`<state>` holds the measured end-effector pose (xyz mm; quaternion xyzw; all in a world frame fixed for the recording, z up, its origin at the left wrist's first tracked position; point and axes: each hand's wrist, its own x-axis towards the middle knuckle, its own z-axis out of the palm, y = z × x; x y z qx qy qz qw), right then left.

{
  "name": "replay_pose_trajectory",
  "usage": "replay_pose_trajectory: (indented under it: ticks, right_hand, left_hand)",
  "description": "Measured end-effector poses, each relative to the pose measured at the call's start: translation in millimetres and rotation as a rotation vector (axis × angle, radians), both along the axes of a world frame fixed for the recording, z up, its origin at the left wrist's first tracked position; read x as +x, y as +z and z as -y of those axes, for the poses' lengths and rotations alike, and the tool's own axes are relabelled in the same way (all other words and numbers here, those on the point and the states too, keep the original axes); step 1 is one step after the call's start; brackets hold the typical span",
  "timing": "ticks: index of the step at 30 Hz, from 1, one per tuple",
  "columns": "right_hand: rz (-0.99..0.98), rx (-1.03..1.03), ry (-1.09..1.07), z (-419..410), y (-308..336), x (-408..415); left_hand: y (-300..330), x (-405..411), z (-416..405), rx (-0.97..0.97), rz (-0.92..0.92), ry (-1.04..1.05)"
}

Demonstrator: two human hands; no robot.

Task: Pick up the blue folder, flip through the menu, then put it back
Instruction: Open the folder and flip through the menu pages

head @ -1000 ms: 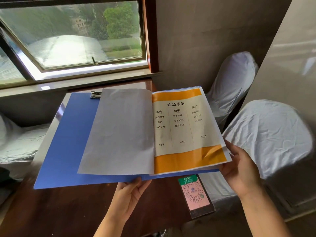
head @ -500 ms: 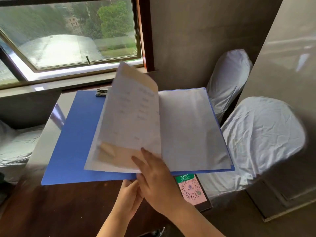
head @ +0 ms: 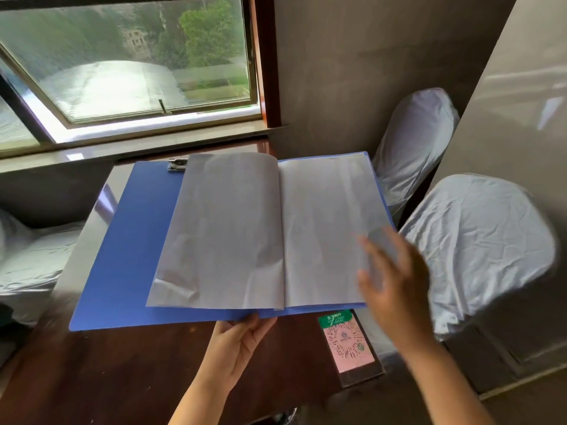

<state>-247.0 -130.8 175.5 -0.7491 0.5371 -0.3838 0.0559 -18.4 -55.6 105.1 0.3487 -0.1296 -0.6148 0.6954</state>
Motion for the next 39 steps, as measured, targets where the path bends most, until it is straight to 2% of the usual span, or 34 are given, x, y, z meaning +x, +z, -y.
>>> replay_pose_trajectory:
  ticks: [2,4,5,6,11,14,23,26,30,32,34,36,37,39]
  right_hand:
    - [0.050,0.283,-0.055,19.7,1.3,-41.7]
    - [0.308,0.669,0.138,27.9,1.8,-68.7]
    - [0.433,0.774,0.241,29.9,-1.0,-76.8]
    - [0.511,0.793,0.299,31.6,-4.0,-82.6]
    - [0.489,0.632,0.292,34.7,-15.1,-82.4]
    - [0.514,0.607,0.284,36.4,-20.3,-83.1]
    - [0.479,0.432,0.103,38.5,-25.5,-69.4]
    - [0.363,0.362,0.043,37.7,-26.5,-64.7]
    - [0.098,0.052,-0.107,32.0,-20.1,-55.9]
    - [0.061,-0.039,-0.093,28.4,-12.6,-52.0]
    - [0.190,-0.007,-0.047,22.4,-5.3,-47.2]
    - [0.413,0.080,-0.032,15.6,-0.7,-39.2]
    - [0.582,0.144,-0.005,13.3,0.7,-33.7]
    - [1.109,0.357,0.153,10.4,3.7,-22.5]
  left_hand:
    - [-1.8,2.4,0.5,0.000,-0.011,0.005]
    - [-3.0,4.0,1.6,0.012,-0.023,0.015]
    - [-3.0,4.6,2.0,0.018,-0.023,0.016]
    - [-3.0,4.9,2.5,0.017,-0.021,0.012]
    - [-3.7,4.4,3.1,0.000,-0.040,0.005]
    - [-3.2,4.4,2.2,0.008,-0.042,0.017]
    - [-4.1,-1.1,0.4,0.001,-0.041,0.010]
    - [-3.9,-1.4,1.2,-0.001,-0.033,0.010]
    - [-3.3,-1.6,2.3,-0.003,-0.028,0.004]
    - [-2.8,-2.6,3.7,-0.003,-0.027,0.006]
    - [-2.8,-3.7,5.7,-0.003,-0.022,0.013]
    - [-2.9,-3.4,6.9,-0.002,-0.020,0.019]
    - [-2.7,-2.5,7.2,0.002,-0.020,0.019]
    - [-2.0,-1.3,7.5,0.007,-0.014,0.014]
